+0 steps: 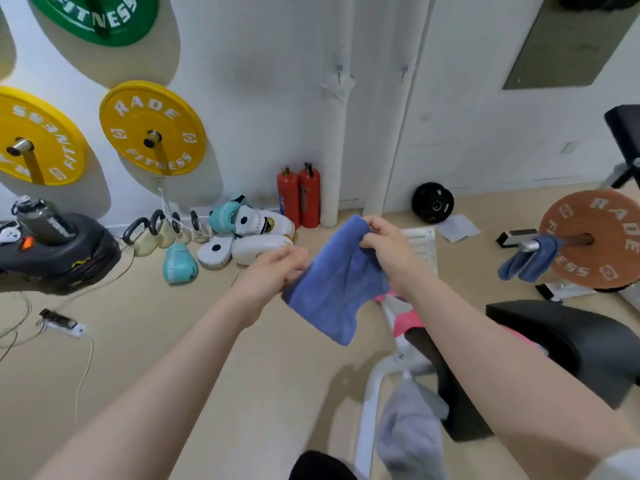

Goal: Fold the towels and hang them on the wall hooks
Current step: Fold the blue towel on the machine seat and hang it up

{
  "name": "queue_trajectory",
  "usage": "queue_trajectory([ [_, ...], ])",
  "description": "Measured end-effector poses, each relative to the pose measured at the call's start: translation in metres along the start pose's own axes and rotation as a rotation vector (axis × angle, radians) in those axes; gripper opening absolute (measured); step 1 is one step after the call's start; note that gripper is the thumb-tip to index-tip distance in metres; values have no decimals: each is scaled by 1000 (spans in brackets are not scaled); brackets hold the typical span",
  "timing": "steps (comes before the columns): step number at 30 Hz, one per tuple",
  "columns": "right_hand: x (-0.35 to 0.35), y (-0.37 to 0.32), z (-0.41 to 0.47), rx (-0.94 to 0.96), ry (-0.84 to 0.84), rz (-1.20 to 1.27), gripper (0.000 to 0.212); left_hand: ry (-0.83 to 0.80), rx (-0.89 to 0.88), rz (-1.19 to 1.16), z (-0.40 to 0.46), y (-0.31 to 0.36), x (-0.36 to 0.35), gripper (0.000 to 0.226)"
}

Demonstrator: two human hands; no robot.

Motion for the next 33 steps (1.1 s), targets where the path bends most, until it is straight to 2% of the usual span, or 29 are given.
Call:
queue_trajectory([
  [2, 1, -8, 38, 22, 19, -37, 35, -31, -55, 111, 36, 25, 6, 15],
  [5, 14, -24, 99, 48, 81, -99, 33, -5, -140, 247, 98, 63, 21, 23],
  [11, 28, -61, 237, 52, 47, 80, 25, -55, -189, 449, 230, 133, 72, 35],
  [14, 40, -88, 298, 78, 104, -7, 23, -111, -192, 426, 292, 163, 96, 59],
  [16, 47, -104, 336, 108, 125, -57, 21, -160, -218, 372, 329, 180, 108, 66],
  [19, 53, -118, 395, 133, 109, -55, 9, -277, -241, 252, 379, 199, 121, 57],
  [22, 57, -131, 455, 175, 74, -84, 10, -379, -293, 101, 434, 222, 139, 38],
  [24, 55, -137, 494, 213, 14, -74, 13, -398, -318, 83, 476, 235, 156, 33],
  [27, 58, -143, 556, 238, -46, -42, 9, -444, -316, 152, 540, 250, 183, 30],
  [30, 74, -147, 615, 216, 6, -47, 13, -529, -313, 240, 594, 273, 205, 31],
  [33, 94, -148, 664, 177, 83, -176, 14, -577, -285, 384, 647, 286, 221, 25],
])
Point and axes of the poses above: each hand's wrist, its own z-axis towards the middle knuckle, its own x-axis out of the back of the hand, y = z × x, the point moved 9 cm from there along z, towards the middle knuckle, and after that the axes turned 11 degrees about -y, right-handed, at the moved point
